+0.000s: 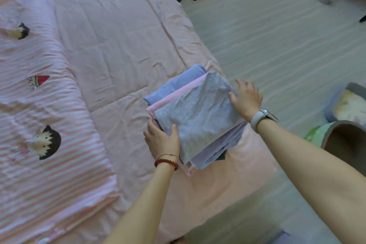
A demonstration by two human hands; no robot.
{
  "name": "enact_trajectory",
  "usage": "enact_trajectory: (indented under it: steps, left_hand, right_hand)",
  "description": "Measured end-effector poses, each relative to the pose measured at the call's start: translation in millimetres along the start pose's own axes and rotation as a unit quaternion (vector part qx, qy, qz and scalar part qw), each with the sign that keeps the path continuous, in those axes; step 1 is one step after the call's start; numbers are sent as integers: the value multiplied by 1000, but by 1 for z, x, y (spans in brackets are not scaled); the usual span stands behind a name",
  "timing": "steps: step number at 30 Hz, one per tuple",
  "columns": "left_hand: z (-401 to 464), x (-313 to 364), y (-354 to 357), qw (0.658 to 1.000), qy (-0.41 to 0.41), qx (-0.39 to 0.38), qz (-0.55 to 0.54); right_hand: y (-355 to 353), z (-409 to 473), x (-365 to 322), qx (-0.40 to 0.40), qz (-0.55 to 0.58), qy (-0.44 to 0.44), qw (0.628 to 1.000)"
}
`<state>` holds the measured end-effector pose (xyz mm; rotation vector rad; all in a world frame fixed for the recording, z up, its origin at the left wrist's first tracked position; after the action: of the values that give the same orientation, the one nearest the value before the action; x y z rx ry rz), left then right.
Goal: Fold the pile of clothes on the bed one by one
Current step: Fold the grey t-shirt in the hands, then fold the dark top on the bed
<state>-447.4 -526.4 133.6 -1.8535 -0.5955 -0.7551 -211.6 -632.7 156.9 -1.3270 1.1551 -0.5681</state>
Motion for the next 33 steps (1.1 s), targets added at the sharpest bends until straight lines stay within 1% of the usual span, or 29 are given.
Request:
enact_trajectory:
  steps: [1,2,3,4,5,6,7,9,10,12,13,14,17,20,22,25,30,32,33]
  left_hand:
    - [-4,5,-3,996,58,38,62]
    - [-7,10,-3,981,141,68,115]
    - [-10,15,0,958,226,78,160]
    - [-12,18,6,931,296,64,203]
    - [-13,19,14,908,333,25,251]
    - [-14,18,20,895,335,-24,293]
    - [-13,19,24,889,312,-75,328]
    - [-7,15,28,877,253,-160,376]
    - [-3,14,29,876,239,-181,379]
    - [2,18,24,871,250,-188,380]
    - [3,22,17,867,262,-183,382]
    - [3,26,10,867,279,-162,379]
    - [6,28,-19,885,312,-74,338]
    - [10,8,-66,901,306,-25,307]
    - [10,-21,-107,907,293,10,301]
    - [0,-87,-178,921,235,45,308]
    - [-46,-226,-304,947,98,57,299]
    - [-65,-280,-355,954,32,53,293]
    - [-74,-304,-381,954,13,64,293]
  right_hand:
    - [2,-4,-1,55,-41,-47,997]
    - [7,-11,-5,97,-61,-121,986]
    - [10,-19,-12,112,-77,-189,972]
    - [19,-25,-16,106,-95,-247,958]
    - [27,-30,-18,75,-119,-275,951]
    - [34,-32,-20,28,-140,-280,949]
    - [38,-33,-22,-29,-152,-263,952]
    - [45,-30,-19,-110,-170,-215,955]
    - [46,-28,-18,-121,-173,-204,956]
    - [42,-27,-23,-114,-165,-202,959]
    - [37,-29,-28,-98,-146,-199,964]
    - [31,-34,-33,-63,-125,-202,969]
    - [20,-63,-59,23,-77,-222,972]
    - [21,-111,-92,56,-41,-242,968]
    - [27,-151,-117,66,-25,-280,957]
    - [53,-222,-155,49,-1,-329,943]
    - [114,-351,-227,-67,1,-322,944]
    - [135,-401,-259,-88,-8,-332,939]
    - [145,-425,-276,-90,-11,-344,935]
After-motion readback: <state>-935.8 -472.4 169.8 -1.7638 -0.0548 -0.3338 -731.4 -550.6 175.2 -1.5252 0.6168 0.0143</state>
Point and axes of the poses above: each hand's wrist, its own z-axis towards the middle knuckle, its own y-axis out of the palm, x = y × z, the point moved 3 cm from there along z, towards the middle knuckle, and after that the axes turned 3 degrees about y, right-handed, at the moved point
